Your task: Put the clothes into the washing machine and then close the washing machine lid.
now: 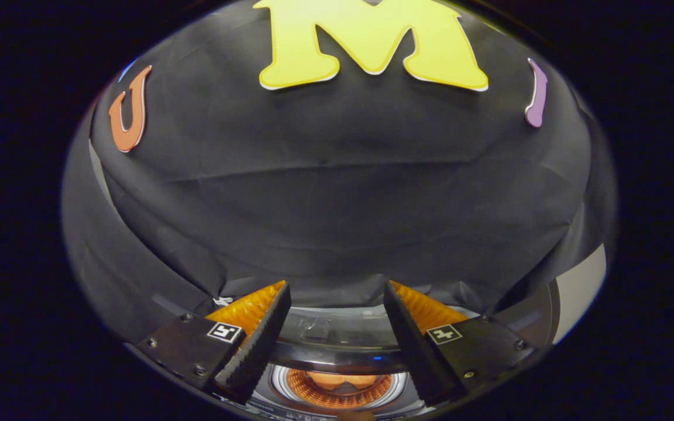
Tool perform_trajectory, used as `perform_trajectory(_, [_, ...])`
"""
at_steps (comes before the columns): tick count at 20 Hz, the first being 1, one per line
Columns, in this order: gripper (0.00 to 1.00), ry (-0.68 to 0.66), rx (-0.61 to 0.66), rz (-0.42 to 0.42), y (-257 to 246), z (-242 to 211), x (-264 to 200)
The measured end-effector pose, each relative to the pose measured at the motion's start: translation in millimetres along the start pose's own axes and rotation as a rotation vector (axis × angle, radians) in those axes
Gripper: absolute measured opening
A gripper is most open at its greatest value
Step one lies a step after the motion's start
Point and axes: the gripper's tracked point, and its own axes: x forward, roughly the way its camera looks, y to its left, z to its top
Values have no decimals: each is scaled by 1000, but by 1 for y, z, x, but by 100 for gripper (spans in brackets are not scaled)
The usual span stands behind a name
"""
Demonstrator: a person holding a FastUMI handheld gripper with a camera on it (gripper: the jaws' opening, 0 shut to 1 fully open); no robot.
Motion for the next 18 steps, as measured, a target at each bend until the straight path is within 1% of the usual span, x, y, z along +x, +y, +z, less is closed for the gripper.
perform_trajectory(10, [100, -65, -6, 0, 2, -10, -14])
perform_trajectory(18, [100, -94, -13, 6, 4, -24, -27])
